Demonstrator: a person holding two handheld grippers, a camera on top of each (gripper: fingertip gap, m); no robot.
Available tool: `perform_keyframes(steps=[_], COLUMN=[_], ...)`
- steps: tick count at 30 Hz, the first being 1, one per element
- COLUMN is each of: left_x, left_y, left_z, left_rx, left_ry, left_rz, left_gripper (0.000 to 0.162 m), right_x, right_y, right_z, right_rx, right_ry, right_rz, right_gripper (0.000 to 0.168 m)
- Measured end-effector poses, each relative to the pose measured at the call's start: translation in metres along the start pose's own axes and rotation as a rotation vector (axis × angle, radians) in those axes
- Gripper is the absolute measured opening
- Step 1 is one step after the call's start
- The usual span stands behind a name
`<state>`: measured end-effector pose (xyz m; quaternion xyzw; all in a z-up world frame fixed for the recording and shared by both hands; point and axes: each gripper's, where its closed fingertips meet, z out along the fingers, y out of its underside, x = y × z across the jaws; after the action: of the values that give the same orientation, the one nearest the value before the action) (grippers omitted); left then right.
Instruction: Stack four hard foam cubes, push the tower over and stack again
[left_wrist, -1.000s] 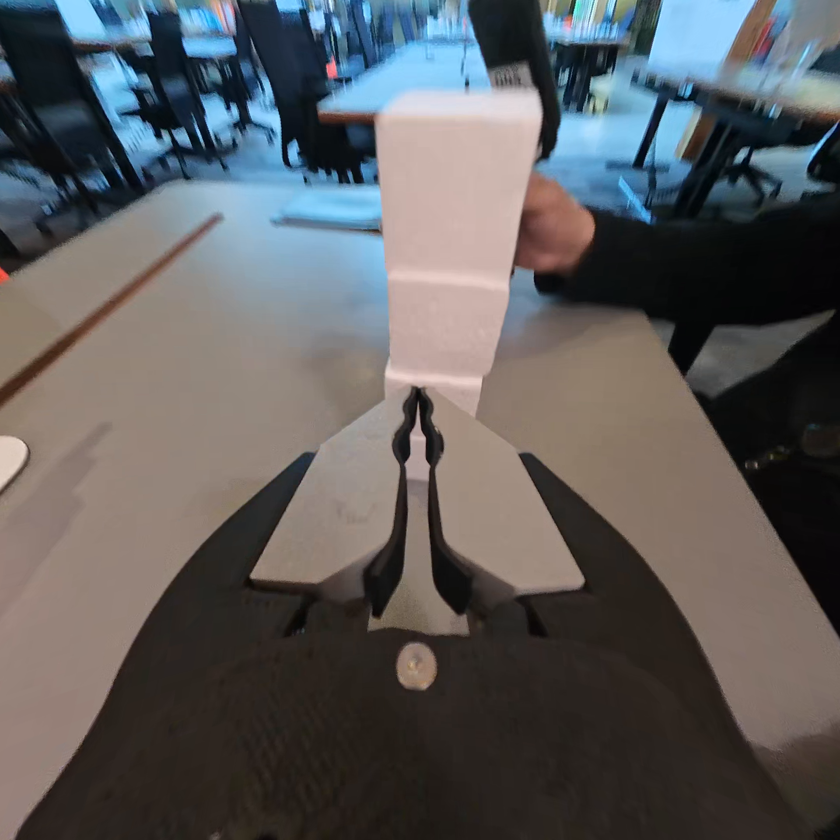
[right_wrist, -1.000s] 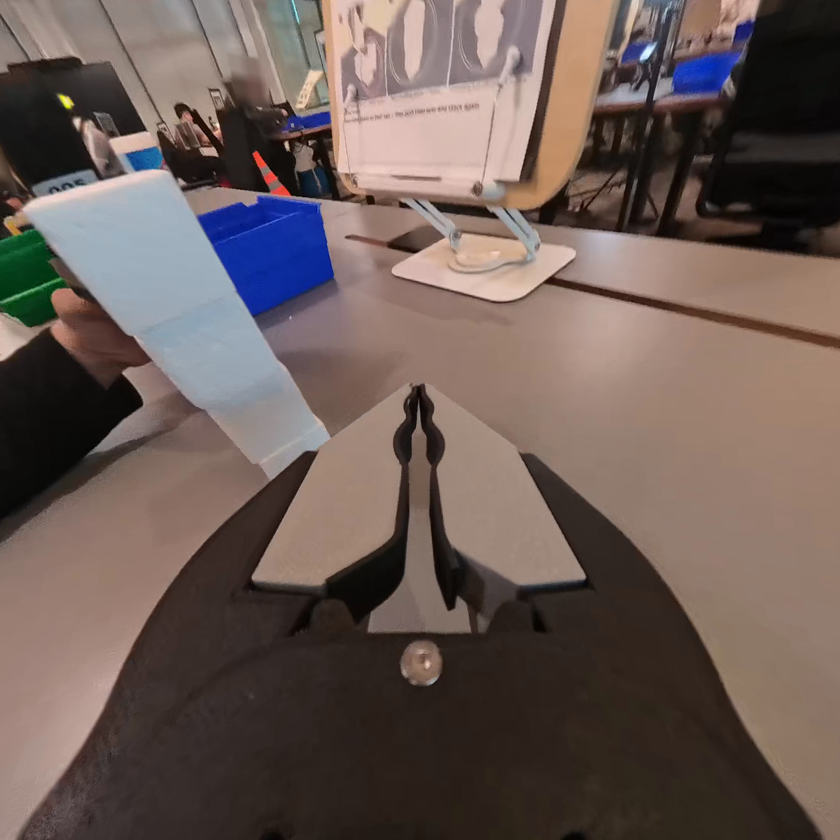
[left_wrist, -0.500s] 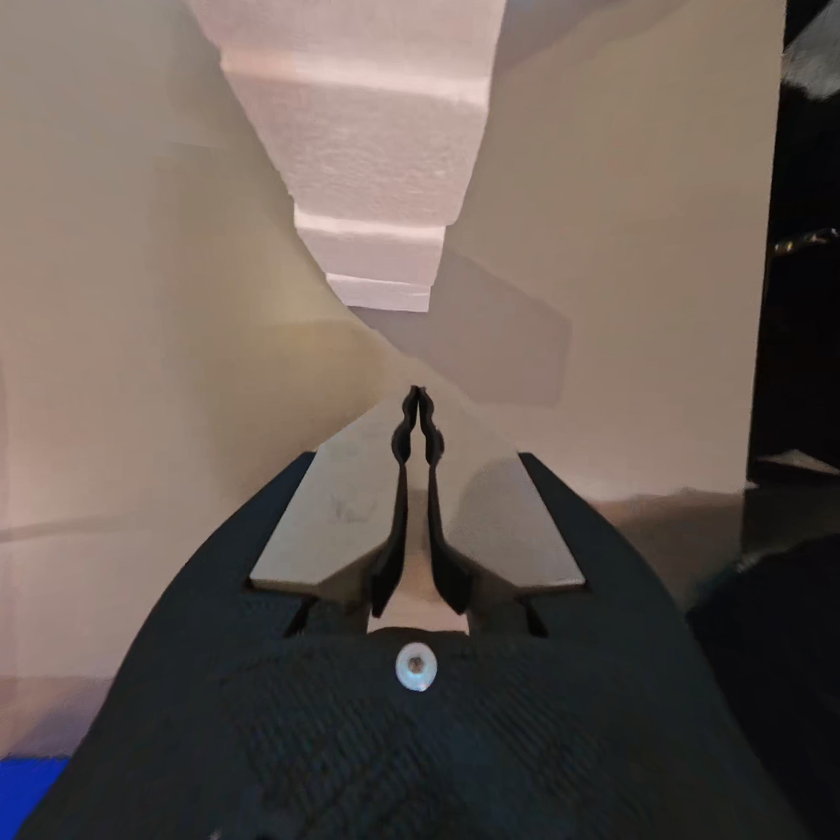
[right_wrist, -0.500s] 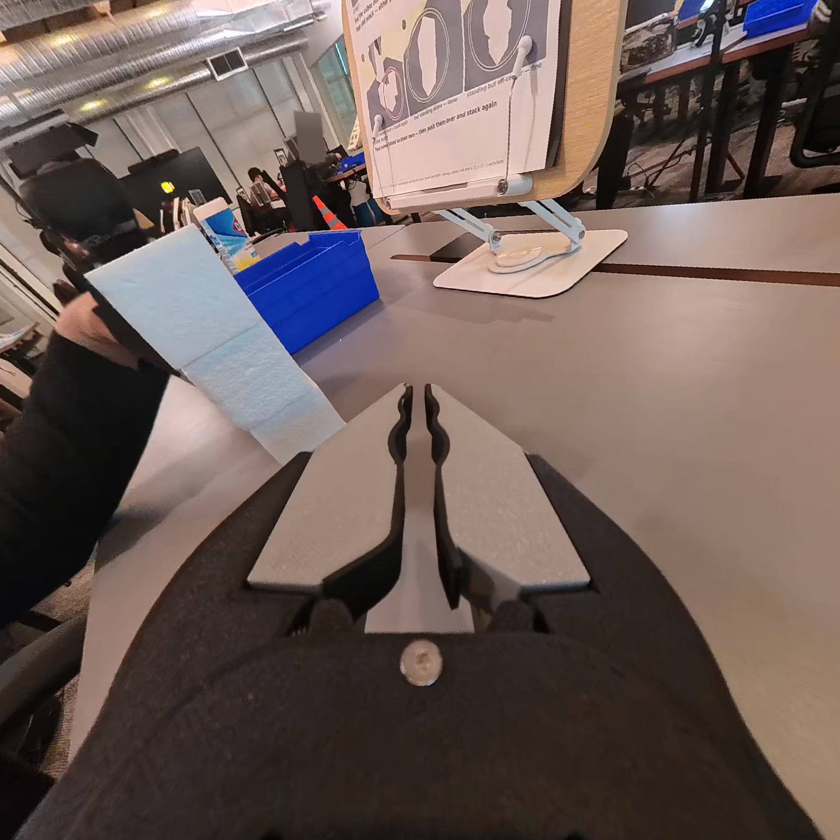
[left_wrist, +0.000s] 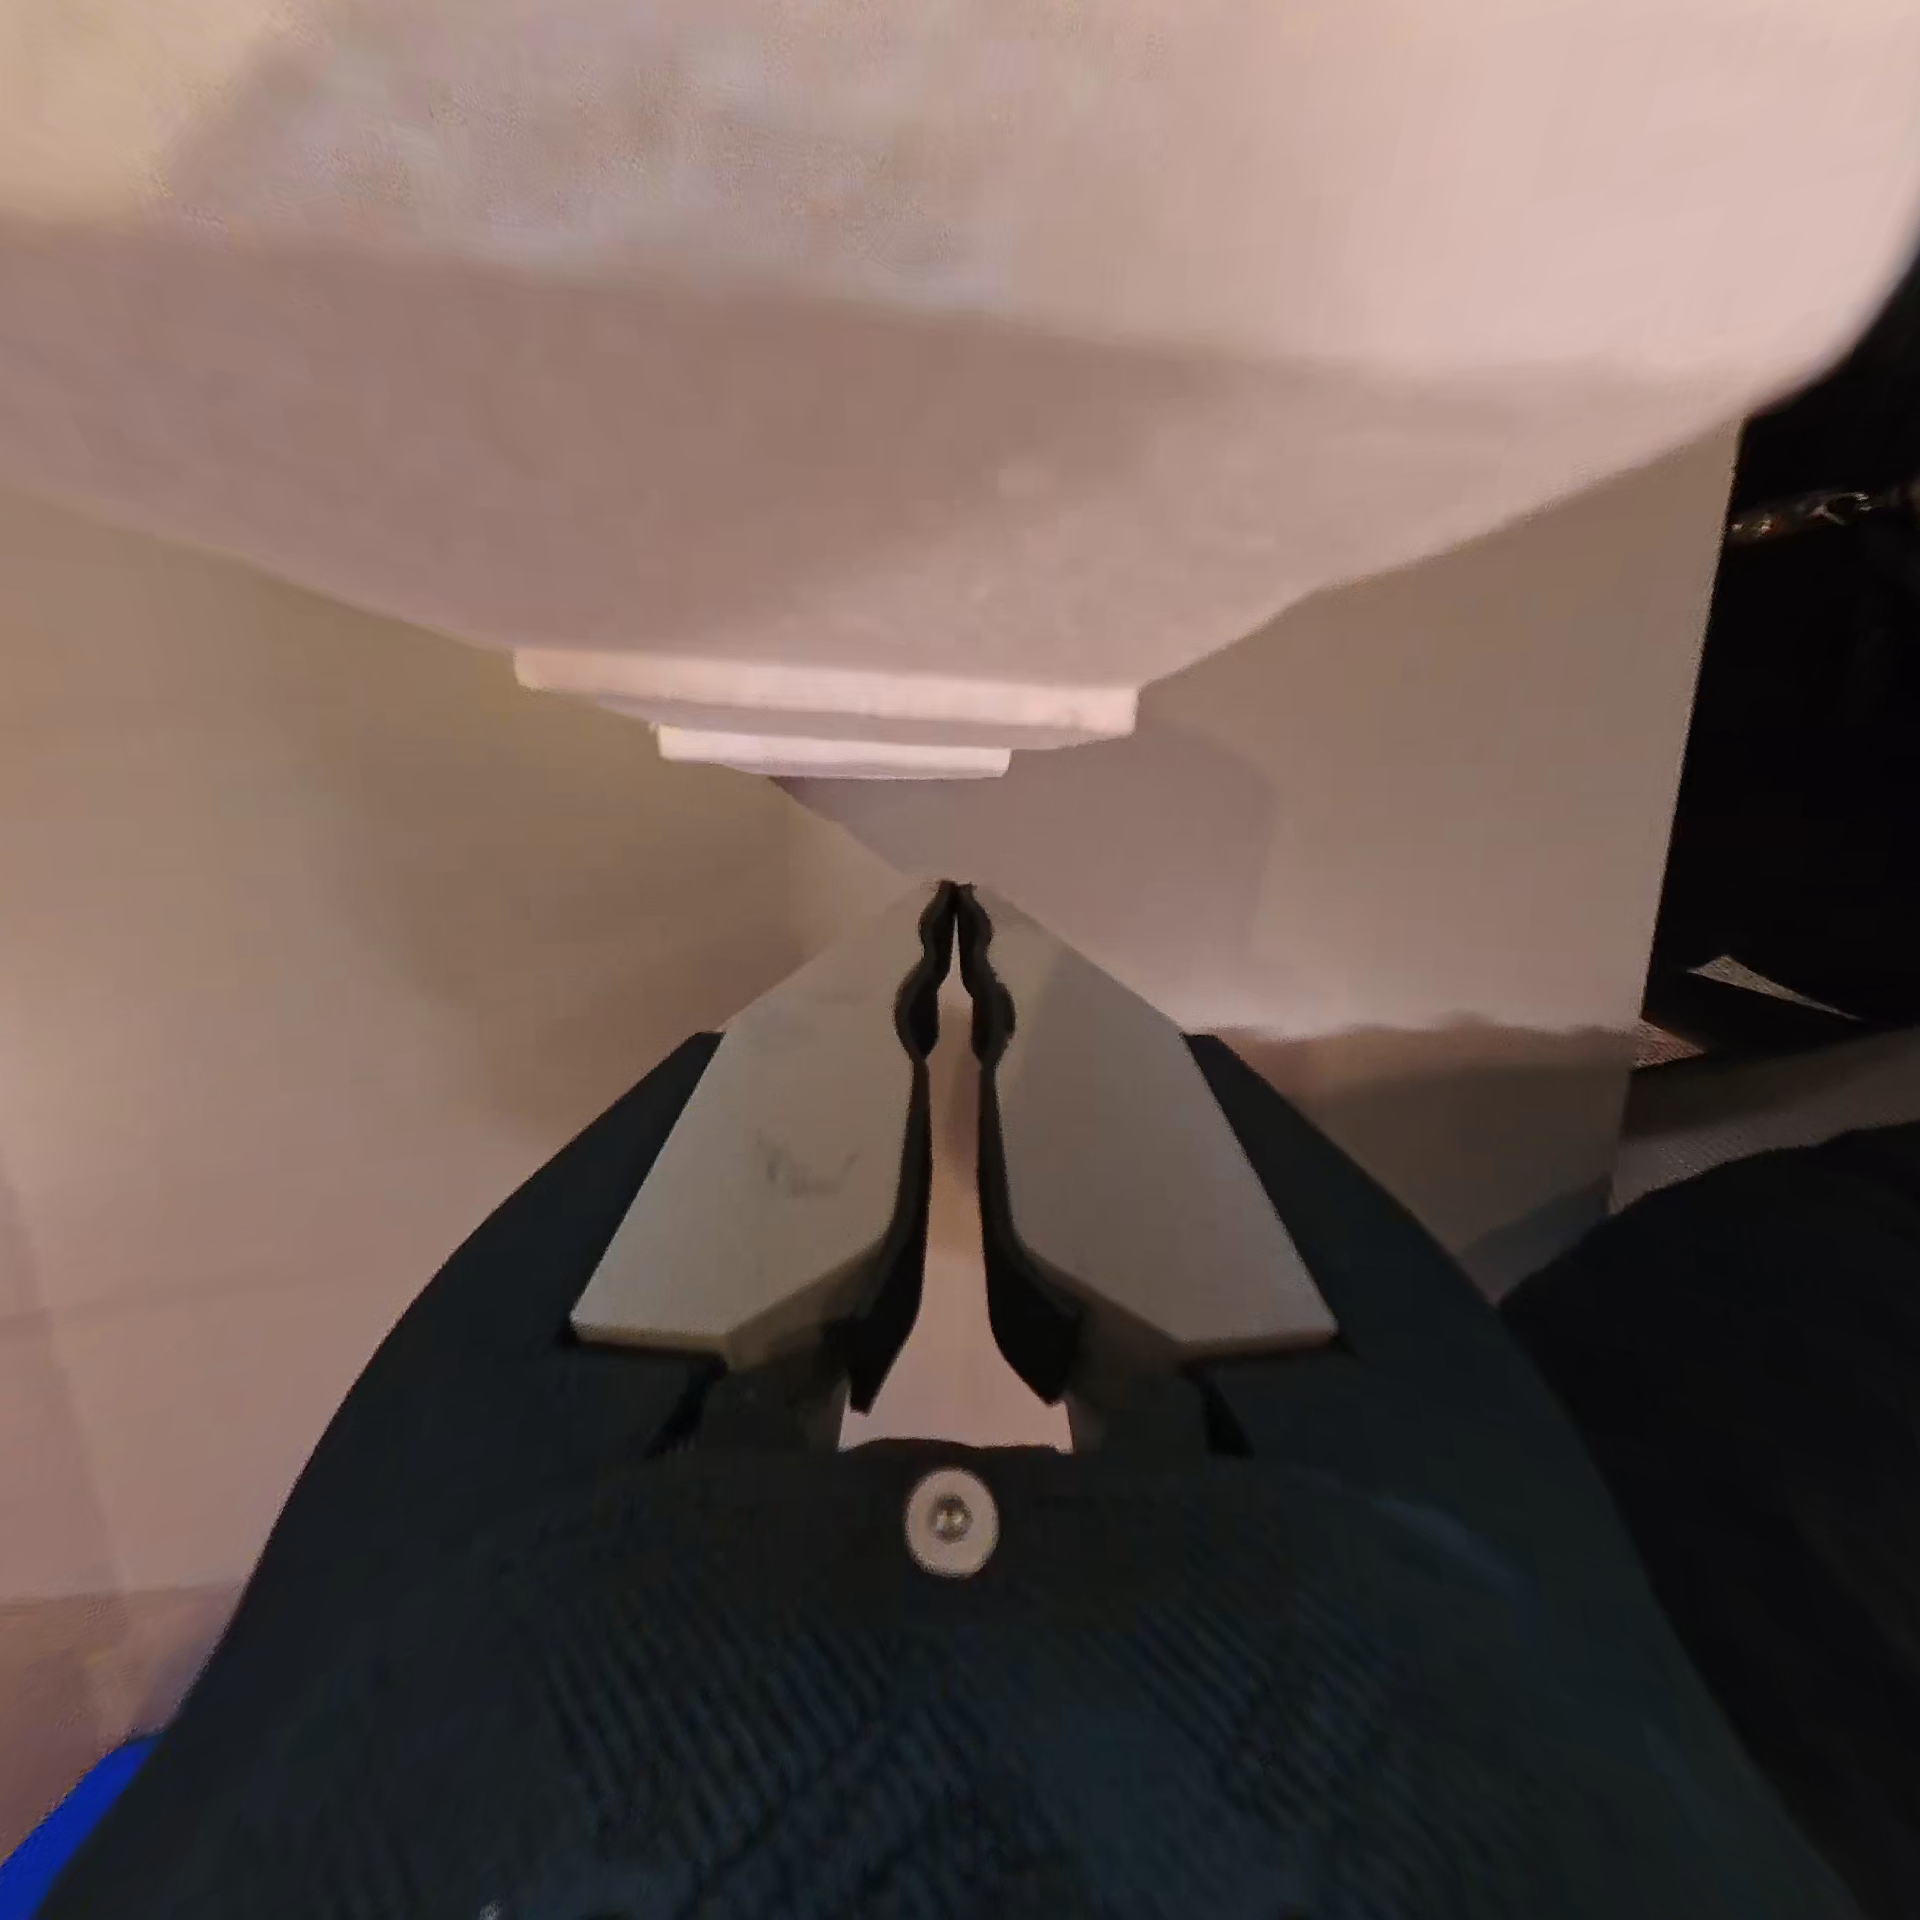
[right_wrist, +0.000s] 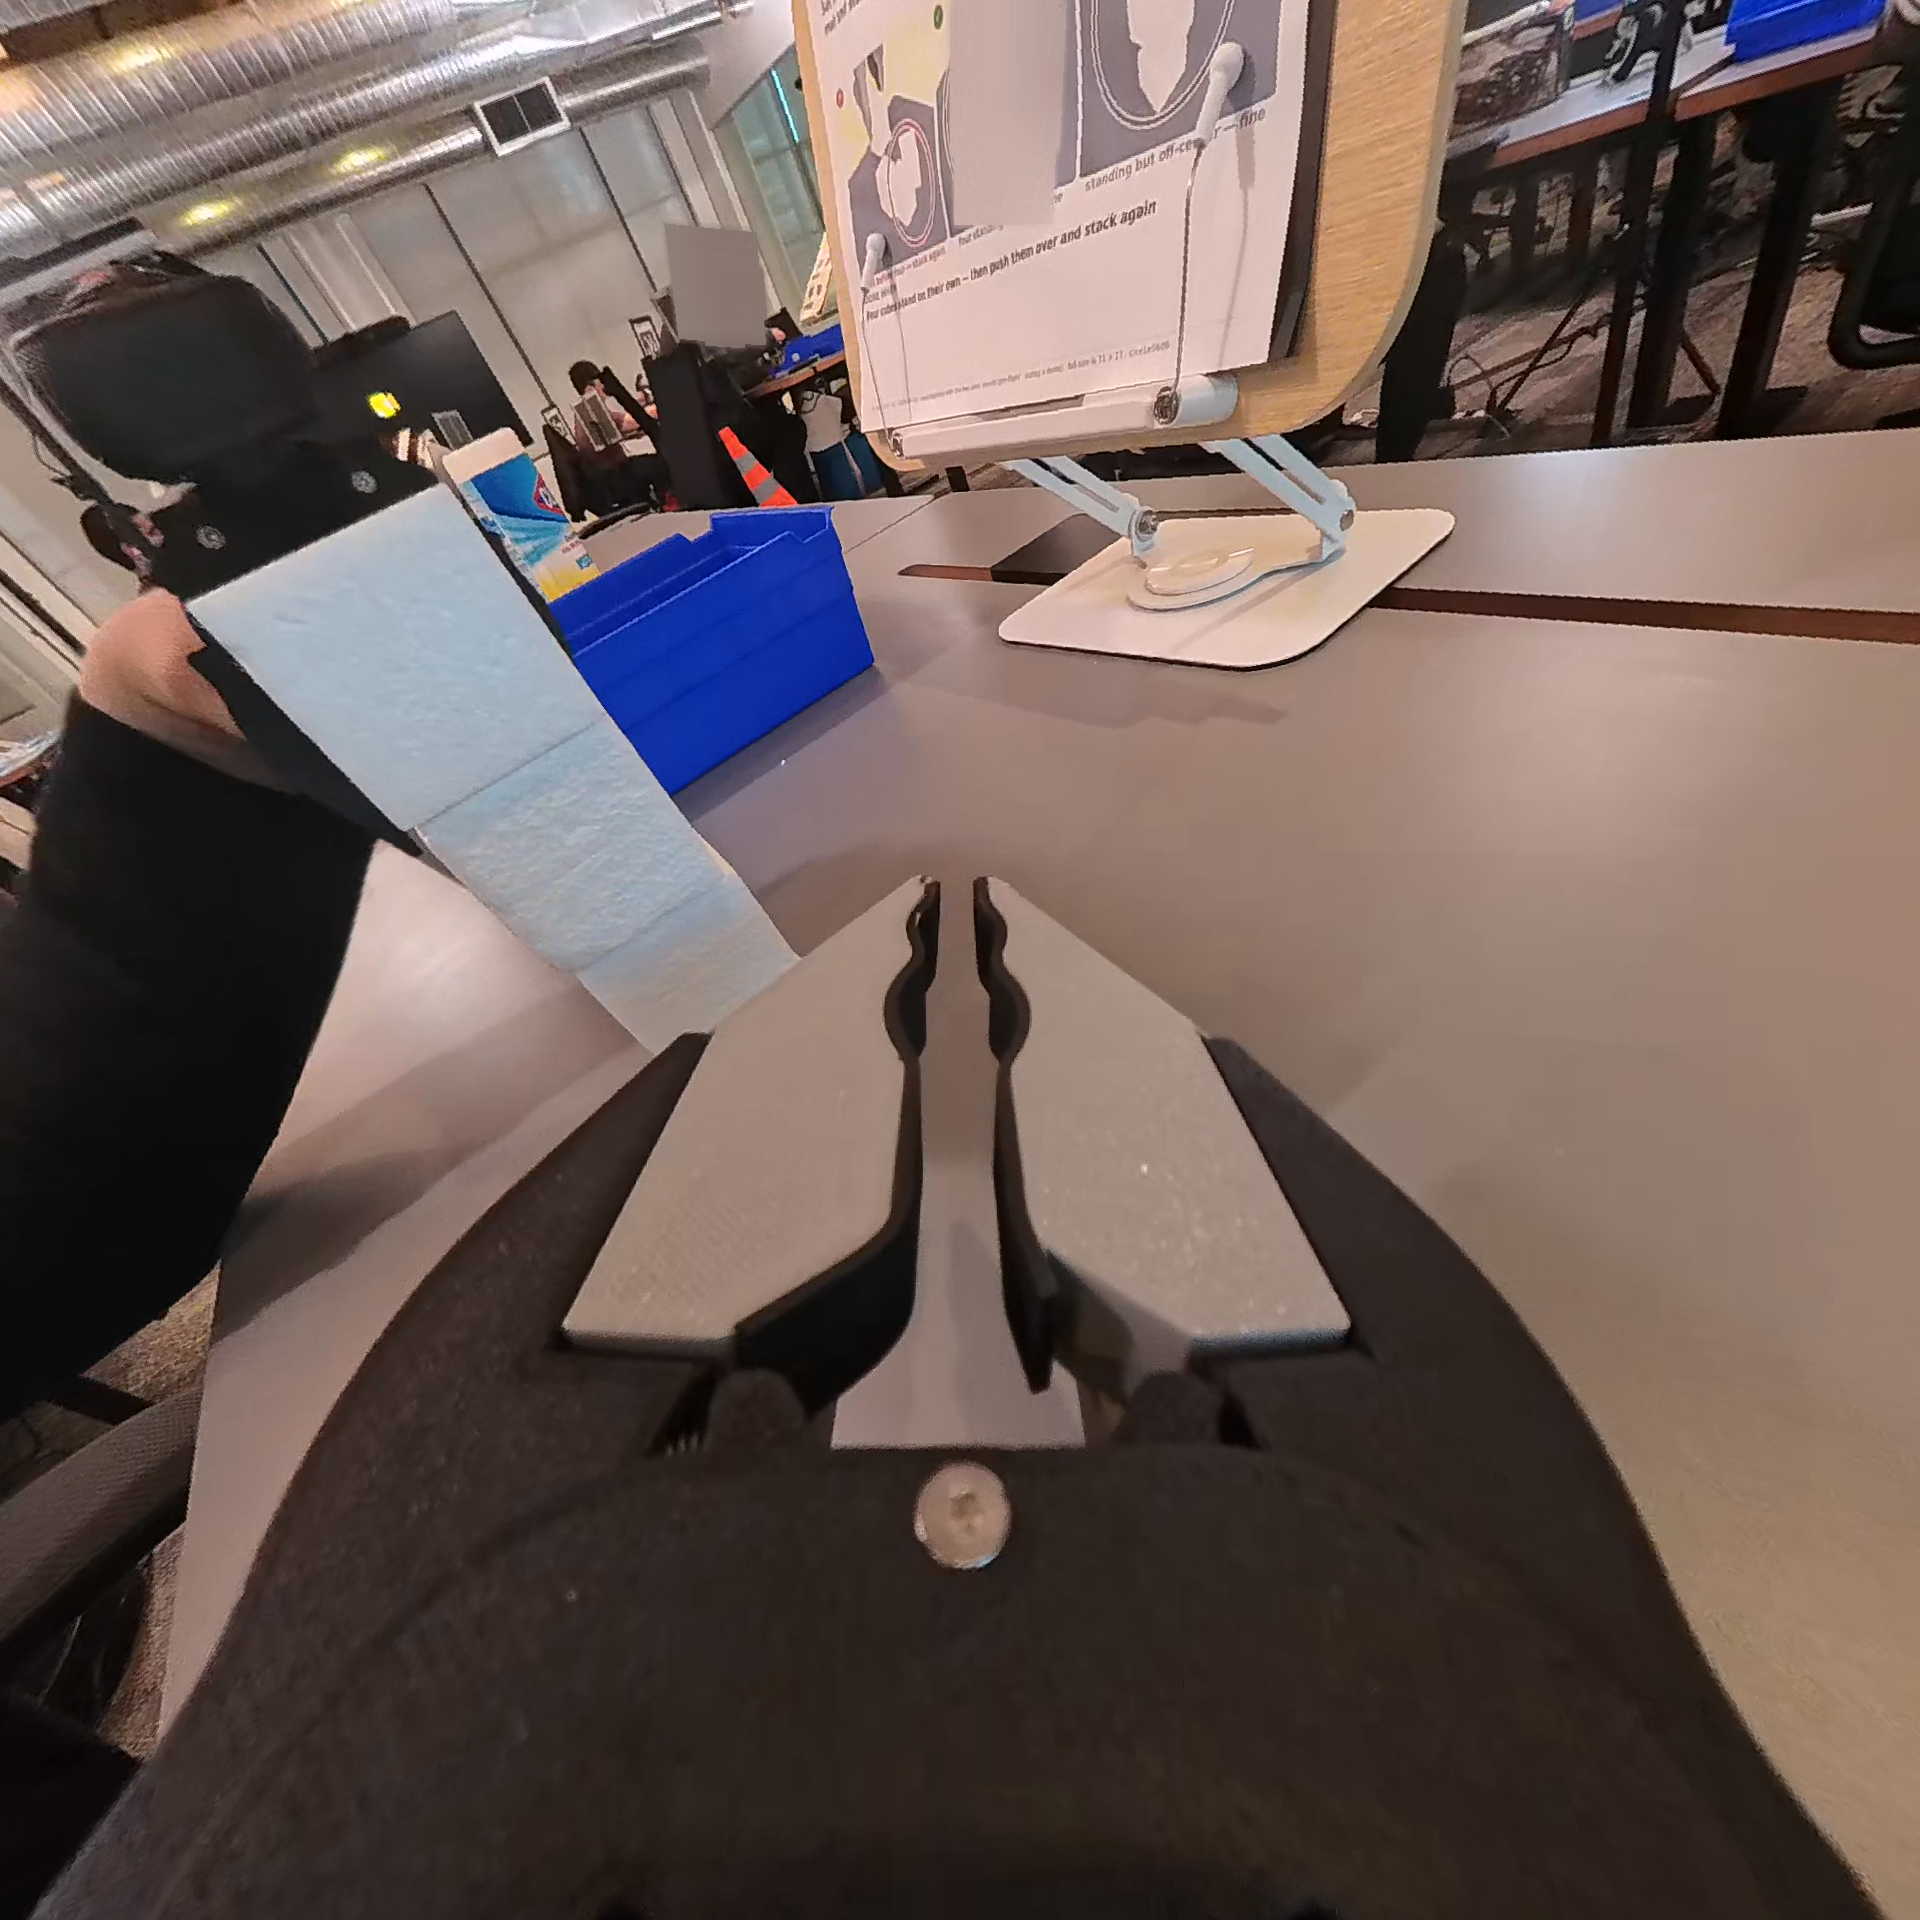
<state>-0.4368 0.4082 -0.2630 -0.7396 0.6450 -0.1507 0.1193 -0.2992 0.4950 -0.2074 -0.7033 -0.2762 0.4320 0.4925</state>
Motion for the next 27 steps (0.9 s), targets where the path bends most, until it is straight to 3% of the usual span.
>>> perform_keyframes(steps=[4, 11, 27], left_x=[0.002, 0.0, -0.003], left_y=[-0.008, -0.028, -0.057], left_z=[0.003, 0.003, 0.007], left_rx=[-0.011, 0.001, 0.004], left_ry=[0.008, -0.004, -0.02], left_rz=[0.031, 0.065, 0.121], left_gripper=[0.0, 0.0, 0.0], right_x=[0.007, 0.04, 0.044], right_y=[0.001, 0.01, 0.028], right_z=[-0.001, -0.011, -0.008], right_rx=[-0.01, -0.095, -0.197], right_ry=[0.032, 0.232, 0.226], right_rz=[0.008, -0.073, -0.059], right_gripper=[0.004, 0.003, 0.007])
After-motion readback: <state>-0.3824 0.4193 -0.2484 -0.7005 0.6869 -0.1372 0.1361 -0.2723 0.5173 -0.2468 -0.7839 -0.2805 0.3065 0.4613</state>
